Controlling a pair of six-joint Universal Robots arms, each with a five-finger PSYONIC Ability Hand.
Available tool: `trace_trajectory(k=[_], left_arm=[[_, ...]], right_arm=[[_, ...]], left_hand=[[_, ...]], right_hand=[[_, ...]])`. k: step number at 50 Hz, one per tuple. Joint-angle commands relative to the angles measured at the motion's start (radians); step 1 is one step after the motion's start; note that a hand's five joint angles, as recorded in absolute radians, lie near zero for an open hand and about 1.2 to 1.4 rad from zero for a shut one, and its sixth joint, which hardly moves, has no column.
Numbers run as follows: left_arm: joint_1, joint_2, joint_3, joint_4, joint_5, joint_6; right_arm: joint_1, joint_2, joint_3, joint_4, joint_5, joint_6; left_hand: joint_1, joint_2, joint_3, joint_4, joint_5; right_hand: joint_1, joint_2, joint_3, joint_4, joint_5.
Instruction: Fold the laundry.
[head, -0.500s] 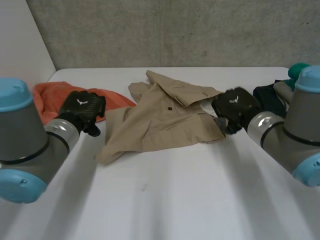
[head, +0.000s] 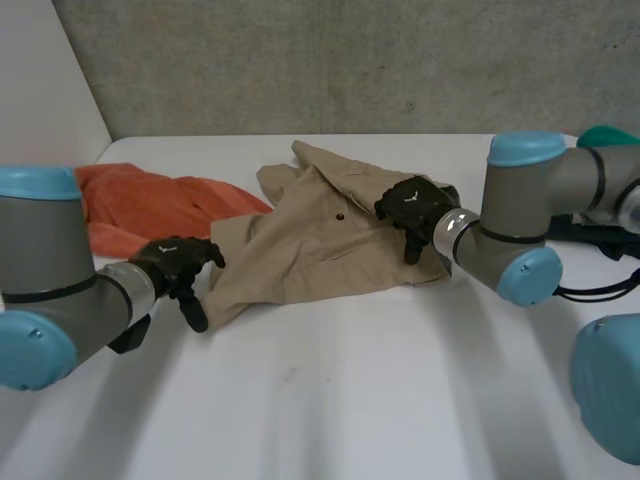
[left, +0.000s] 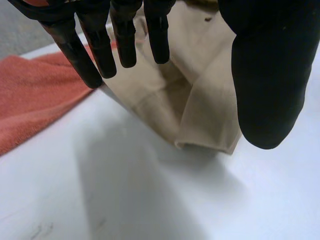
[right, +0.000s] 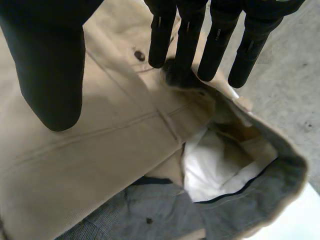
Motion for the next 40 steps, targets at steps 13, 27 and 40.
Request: trace_trajectory(k=[13, 27, 40], left_arm=[[-0.044, -0.139, 0.139, -0.054, -0.013, 0.071], [-0.069, 0.123, 0.182, -0.027, -0.049, 0.121], [-0.086, 0.462, 0.492, -0.013, -0.125, 0.086]], right_arm=[[-0.032, 0.146, -0.170, 0.003, 0.003, 0.104], [-0.052, -0.298, 0.118, 0.011, 0.026, 0.146], [-0.110, -0.755, 0.215, -0.011, -0.023, 0.302]], left_hand=[[1.032, 1.053, 1.049, 1.054, 1.066], [1.033, 1.054, 1.050, 1.055, 1.067], [1.033, 1.054, 1.050, 1.055, 1.067]], right_hand=[[0.885, 0.898, 0.896, 0.907, 0.914], [0.885, 0.898, 0.896, 0.907, 0.914], [0.885, 0.898, 0.896, 0.907, 0.914]])
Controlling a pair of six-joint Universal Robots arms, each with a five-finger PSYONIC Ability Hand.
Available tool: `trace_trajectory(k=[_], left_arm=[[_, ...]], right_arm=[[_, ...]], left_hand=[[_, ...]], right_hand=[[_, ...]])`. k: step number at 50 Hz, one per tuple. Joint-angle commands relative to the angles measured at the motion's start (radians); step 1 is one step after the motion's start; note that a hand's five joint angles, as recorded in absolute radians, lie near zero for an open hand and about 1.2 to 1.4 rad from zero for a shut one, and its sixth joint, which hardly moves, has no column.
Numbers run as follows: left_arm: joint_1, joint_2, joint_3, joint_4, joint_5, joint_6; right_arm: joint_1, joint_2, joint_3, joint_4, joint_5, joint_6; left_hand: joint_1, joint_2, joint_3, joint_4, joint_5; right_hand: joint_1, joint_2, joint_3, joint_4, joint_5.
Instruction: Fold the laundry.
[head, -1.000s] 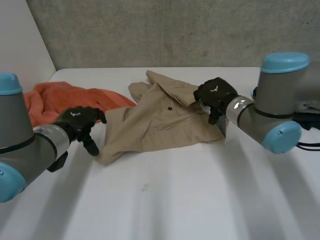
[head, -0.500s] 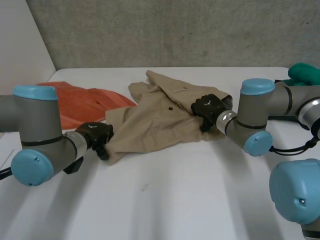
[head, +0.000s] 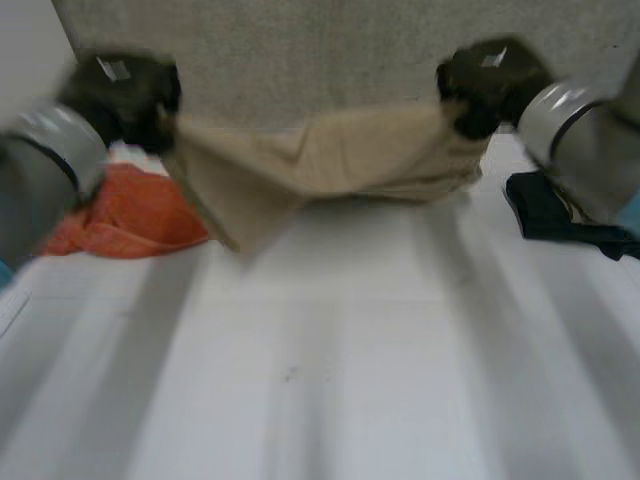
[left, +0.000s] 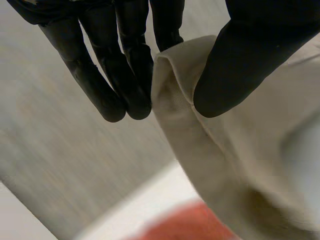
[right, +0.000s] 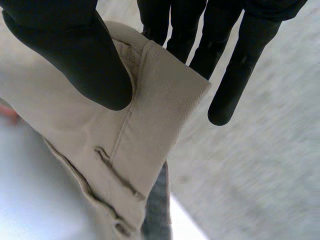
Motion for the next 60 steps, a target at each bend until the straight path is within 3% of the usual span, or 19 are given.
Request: trace_trajectory(k=[1, 6, 11, 18, 24, 29, 33, 36, 41, 42, 43, 44, 45, 52, 56, 60], left_arm=[[-0.011, 0.159, 0.217, -0.004, -0.025, -0.009], [-0.009, 0.159, 0.401, -0.078, -0.045, -0.015], [-0.002, 0.056, 0.583, -0.119, -0.054, -0.008], [0.009, -0.131, 0.672, -0.135, -0.039, -0.003], [0.003, -0.326, 0.646, -0.098, -0.016, 0.015], [-0.002, -0.493, 0.654, 0.006, -0.020, 0.038], [0.006, -0.674, 0.724, 0.095, -0.034, 0.084], [0.020, -0.766, 0.793, 0.111, -0.052, 0.113], [0.061, -0.959, 0.982, 0.103, -0.113, 0.156], [0.064, -0.979, 1.007, 0.099, -0.123, 0.161], [0.064, -0.992, 1.027, 0.094, -0.137, 0.162], [0.064, -0.996, 1.045, 0.089, -0.144, 0.161], [0.061, -1.001, 1.060, 0.082, -0.160, 0.156], [0.044, -0.846, 0.935, 0.077, -0.151, 0.130], [0.040, -0.691, 0.759, 0.109, -0.143, 0.113], [0.023, -0.488, 0.503, 0.114, -0.140, 0.090]], right_arm=[[-0.029, -0.219, 0.021, -0.034, -0.046, 0.121], [-0.053, -0.307, 0.016, -0.137, -0.054, 0.247], [-0.098, -0.333, 0.027, -0.237, -0.038, 0.367], [-0.058, -0.273, 0.064, -0.235, -0.044, 0.373], [-0.018, -0.134, 0.131, -0.239, -0.021, 0.317], [0.017, -0.003, 0.173, -0.281, 0.054, 0.272], [0.054, 0.115, 0.197, -0.407, 0.124, 0.225], [0.069, 0.178, 0.209, -0.484, 0.134, 0.223], [0.111, 0.313, 0.194, -0.747, 0.149, 0.229], [0.114, 0.328, 0.185, -0.784, 0.155, 0.226], [0.118, 0.342, 0.173, -0.824, 0.163, 0.223], [0.121, 0.356, 0.159, -0.850, 0.167, 0.221], [0.131, 0.374, 0.133, -0.870, 0.189, 0.203], [0.124, 0.331, 0.059, -0.720, 0.282, 0.134], [0.094, 0.252, 0.064, -0.567, 0.232, 0.123], [0.048, 0.158, 0.085, -0.299, 0.073, 0.073]], left_hand=[[0.255, 0.203, 0.212, 0.203, 0.243], [0.255, 0.203, 0.212, 0.203, 0.243], [0.255, 0.203, 0.212, 0.203, 0.243], [0.255, 0.203, 0.212, 0.203, 0.243], [0.255, 0.203, 0.212, 0.203, 0.243], [0.255, 0.203, 0.212, 0.203, 0.243], [0.255, 0.203, 0.212, 0.203, 0.243], [0.255, 0.203, 0.212, 0.203, 0.243], [0.255, 0.203, 0.212, 0.203, 0.243], [0.255, 0.203, 0.212, 0.203, 0.243], [-0.038, -0.090, -0.081, -0.090, -0.050], [-0.323, -0.375, -0.366, -0.375, -0.335], [-0.967, -1.019, -1.010, -1.019, -0.978], [-0.967, -1.019, -1.010, -1.019, -0.978], [-0.967, -1.019, -1.010, -1.019, -0.978], [-0.967, -1.019, -1.010, -1.019, -0.978]], right_hand=[[0.291, 0.224, 0.212, 0.200, 0.222], [0.291, 0.224, 0.212, 0.200, 0.222], [0.291, 0.224, 0.212, 0.200, 0.222], [0.291, 0.224, 0.212, 0.200, 0.222], [0.291, 0.224, 0.212, 0.200, 0.222], [0.291, 0.224, 0.212, 0.200, 0.222], [0.291, 0.224, 0.212, 0.200, 0.222], [0.291, 0.224, 0.212, 0.200, 0.222], [0.291, 0.224, 0.212, 0.200, 0.222], [0.116, 0.049, 0.038, 0.026, 0.047], [-0.237, -0.304, -0.316, -0.328, -0.306], [-0.540, -0.607, -0.619, -0.631, -0.609], [-0.931, -0.998, -1.009, -1.021, -1.000], [-0.931, -0.998, -1.009, -1.021, -1.000], [-0.931, -0.998, -1.009, -1.021, -1.000], [-0.931, -0.998, -1.009, -1.021, -1.000]])
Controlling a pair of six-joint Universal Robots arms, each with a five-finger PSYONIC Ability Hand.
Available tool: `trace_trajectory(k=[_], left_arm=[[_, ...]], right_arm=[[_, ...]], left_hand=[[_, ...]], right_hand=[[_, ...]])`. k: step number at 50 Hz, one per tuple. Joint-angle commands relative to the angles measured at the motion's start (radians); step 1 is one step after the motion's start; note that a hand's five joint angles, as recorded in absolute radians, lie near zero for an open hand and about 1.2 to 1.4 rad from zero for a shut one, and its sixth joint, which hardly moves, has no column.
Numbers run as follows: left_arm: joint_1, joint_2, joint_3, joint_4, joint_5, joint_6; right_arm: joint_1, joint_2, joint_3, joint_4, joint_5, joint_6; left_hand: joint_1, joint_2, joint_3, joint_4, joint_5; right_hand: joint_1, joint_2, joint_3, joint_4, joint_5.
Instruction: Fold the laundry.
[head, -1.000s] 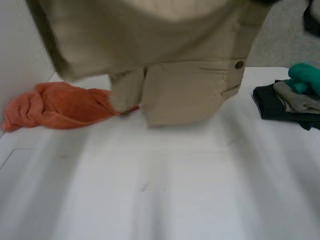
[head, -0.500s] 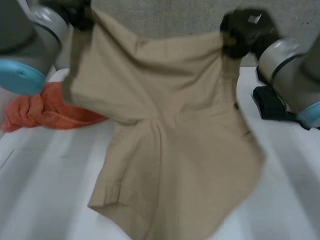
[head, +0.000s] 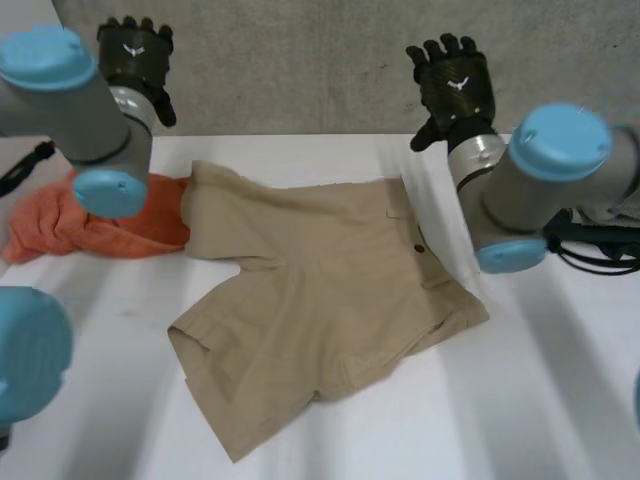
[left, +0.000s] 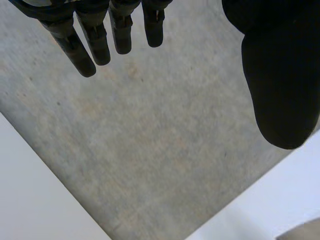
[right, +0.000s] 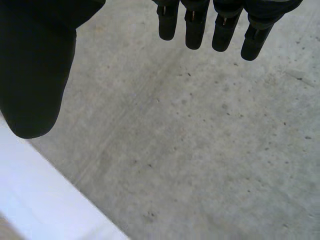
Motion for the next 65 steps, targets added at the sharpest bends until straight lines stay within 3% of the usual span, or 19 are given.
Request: trace_trajectory(k=[1, 4, 7, 12, 17, 21, 30, 31, 35, 42, 45, 48, 54, 58, 65], left_arm=[[-0.023, 0.312, -0.384, 0.019, 0.011, -0.035], [-0.046, 0.440, -0.568, -0.016, 0.011, -0.043], [-0.078, 0.560, -0.764, -0.081, 0.019, -0.052], [-0.153, 0.695, -1.050, -0.148, 0.071, -0.073], [-0.246, 0.757, -1.302, -0.155, 0.147, -0.119], [-0.312, 0.734, -1.397, -0.144, 0.171, -0.185], [-0.377, 0.593, -1.405, -0.038, 0.085, -0.205], [-0.380, 0.582, -1.400, -0.031, 0.074, -0.201], [-0.405, 0.542, -1.388, -0.001, 0.036, -0.173], [-0.448, 0.502, -1.368, 0.063, -0.038, -0.109], [-0.460, 0.496, -1.370, 0.094, -0.081, -0.066], [-0.469, 0.507, -1.376, 0.126, -0.128, -0.040], [-0.506, 0.596, -1.397, 0.137, -0.179, -0.011], [-0.523, 0.665, -1.434, 0.076, -0.133, 0.016], [-0.511, 0.737, -1.459, -0.193, 0.006, 0.109]], right_arm=[[-0.070, -0.147, 0.030, 0.402, -0.203, -0.080], [-0.109, -0.187, 0.057, 0.584, -0.257, -0.194], [-0.133, -0.224, 0.114, 0.739, -0.254, -0.329], [-0.184, -0.274, 0.280, 0.829, -0.300, -0.462], [-0.239, -0.305, 0.499, 0.720, -0.406, -0.500], [-0.267, -0.310, 0.649, 0.556, -0.464, -0.470], [-0.262, -0.279, 0.806, 0.238, -0.489, -0.382], [-0.261, -0.273, 0.812, 0.212, -0.489, -0.375], [-0.256, -0.264, 0.835, 0.120, -0.478, -0.356], [-0.261, -0.313, 0.874, 0.155, -0.463, -0.341], [-0.287, -0.373, 0.892, 0.232, -0.473, -0.358], [-0.330, -0.434, 0.900, 0.353, -0.501, -0.406], [-0.400, -0.518, 0.886, 0.673, -0.539, -0.595], [-0.443, -0.545, 0.872, 0.914, -0.535, -0.778], [-0.482, -0.554, 0.864, 1.292, -0.495, -1.065]], left_hand=[[-0.017, -0.029, -0.034, -0.027, -0.046], [-0.017, -0.029, -0.034, -0.027, -0.046], [-0.017, -0.029, -0.034, -0.027, -0.046], [0.031, 0.018, 0.013, 0.021, 0.001], [0.245, 0.232, 0.228, 0.235, 0.216], [0.263, 0.250, 0.246, 0.253, 0.234], [0.207, 0.194, 0.190, 0.197, 0.178], [0.207, 0.195, 0.190, 0.197, 0.178], [0.222, 0.209, 0.205, 0.212, 0.193], [0.371, 0.358, 0.354, 0.361, 0.342], [0.690, 0.678, 0.673, 0.680, 0.661], [1.203, 1.190, 1.186, 1.193, 1.174], [1.205, 1.192, 1.188, 1.195, 1.176], [1.205, 1.192, 1.188, 1.195, 1.176], [1.205, 1.192, 1.188, 1.195, 1.176]], right_hand=[[-0.049, -0.031, -0.030, -0.035, -0.048], [-0.049, -0.031, -0.030, -0.035, -0.048], [-0.049, -0.031, -0.030, -0.035, -0.048], [0.129, 0.148, 0.148, 0.144, 0.131], [0.268, 0.286, 0.286, 0.282, 0.269], [0.285, 0.304, 0.304, 0.300, 0.287], [0.344, 0.362, 0.363, 0.358, 0.346], [0.396, 0.415, 0.415, 0.411, 0.398], [1.171, 1.190, 1.190, 1.186, 1.173], [1.172, 1.191, 1.191, 1.187, 1.174], [1.172, 1.191, 1.191, 1.187, 1.174], [1.172, 1.191, 1.191, 1.187, 1.174], [1.172, 1.191, 1.191, 1.187, 1.174], [1.172, 1.191, 1.191, 1.187, 1.174], [1.172, 1.191, 1.191, 1.187, 1.174]])
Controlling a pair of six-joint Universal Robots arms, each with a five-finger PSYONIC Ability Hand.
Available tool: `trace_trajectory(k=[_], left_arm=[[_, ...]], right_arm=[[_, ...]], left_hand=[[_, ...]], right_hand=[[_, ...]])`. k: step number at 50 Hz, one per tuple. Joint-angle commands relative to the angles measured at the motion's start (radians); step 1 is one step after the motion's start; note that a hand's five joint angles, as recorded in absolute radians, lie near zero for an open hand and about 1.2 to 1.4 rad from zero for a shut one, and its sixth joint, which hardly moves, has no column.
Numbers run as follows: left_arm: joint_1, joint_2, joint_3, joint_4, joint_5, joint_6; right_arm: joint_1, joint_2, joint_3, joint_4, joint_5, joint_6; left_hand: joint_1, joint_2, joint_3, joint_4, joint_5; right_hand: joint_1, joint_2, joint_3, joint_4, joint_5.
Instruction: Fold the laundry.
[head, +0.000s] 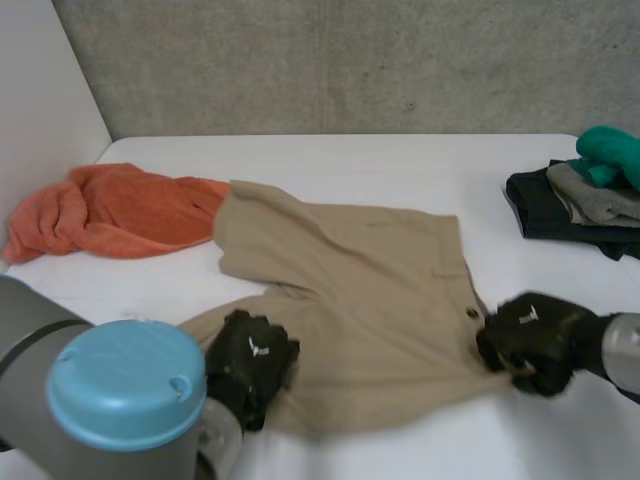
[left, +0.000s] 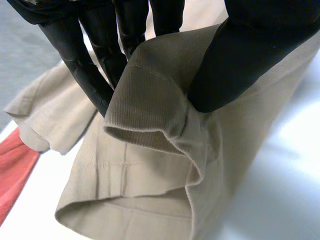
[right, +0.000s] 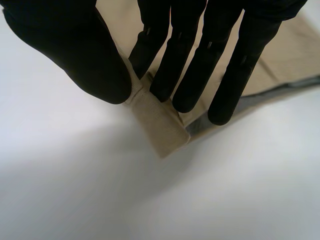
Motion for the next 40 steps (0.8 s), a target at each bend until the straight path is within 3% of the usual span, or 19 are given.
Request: trace_trajectory(k=[1, 7, 15, 22, 27, 30, 31, 32, 33, 40], left_arm=[[0.016, 0.066, -0.019, -0.253, 0.131, 0.080], [0.093, 0.057, 0.061, -0.261, 0.163, 0.109], [0.206, -0.101, 0.341, -0.020, 0.177, 0.227], [0.252, -0.355, 0.708, 0.178, 0.237, 0.314], [0.254, -0.593, 1.022, 0.196, 0.212, 0.318], [0.251, -0.703, 1.156, 0.184, 0.194, 0.310], [0.248, -0.761, 1.223, 0.163, 0.183, 0.304], [0.243, -0.780, 1.251, 0.147, 0.177, 0.301], [0.239, -0.797, 1.276, 0.133, 0.172, 0.298], [0.194, -0.793, 1.279, 0.060, 0.117, 0.276]], right_arm=[[-0.033, -0.006, -0.013, 0.347, 0.035, -0.263], [0.010, 0.005, -0.088, 0.246, 0.015, -0.110], [0.091, 0.118, -0.258, -0.059, 0.054, 0.212], [0.162, 0.239, -0.378, -0.454, 0.225, 0.402], [0.206, 0.353, -0.433, -0.781, 0.377, 0.424], [0.225, 0.416, -0.459, -0.898, 0.405, 0.404], [0.237, 0.457, -0.472, -0.960, 0.416, 0.386], [0.245, 0.474, -0.475, -0.985, 0.422, 0.374], [0.252, 0.491, -0.479, -1.004, 0.426, 0.360], [0.282, 0.493, -0.454, -1.033, 0.442, 0.340]], left_hand=[[0.276, 0.208, 0.213, 0.203, 0.213], [0.276, 0.208, 0.213, 0.203, 0.213], [0.276, 0.208, 0.213, 0.203, 0.213], [0.276, 0.208, 0.213, 0.203, 0.213], [0.276, 0.208, 0.213, 0.203, 0.213], [0.276, 0.208, 0.213, 0.203, 0.213], [-0.128, -0.196, -0.191, -0.201, -0.191], [-0.597, -0.665, -0.660, -0.670, -0.660], [-0.946, -1.014, -1.009, -1.019, -1.009], [-0.946, -1.014, -1.009, -1.019, -1.009]], right_hand=[[0.309, 0.222, 0.213, 0.203, 0.216], [0.309, 0.222, 0.213, 0.203, 0.216], [0.309, 0.222, 0.213, 0.203, 0.216], [0.309, 0.222, 0.213, 0.203, 0.216], [0.309, 0.222, 0.213, 0.203, 0.216], [0.309, 0.222, 0.213, 0.203, 0.216], [-0.436, -0.522, -0.531, -0.541, -0.528], [-0.902, -0.989, -0.998, -1.008, -0.995], [-0.913, -0.999, -1.009, -1.018, -1.005], [-0.913, -0.999, -1.009, -1.018, -1.005]])
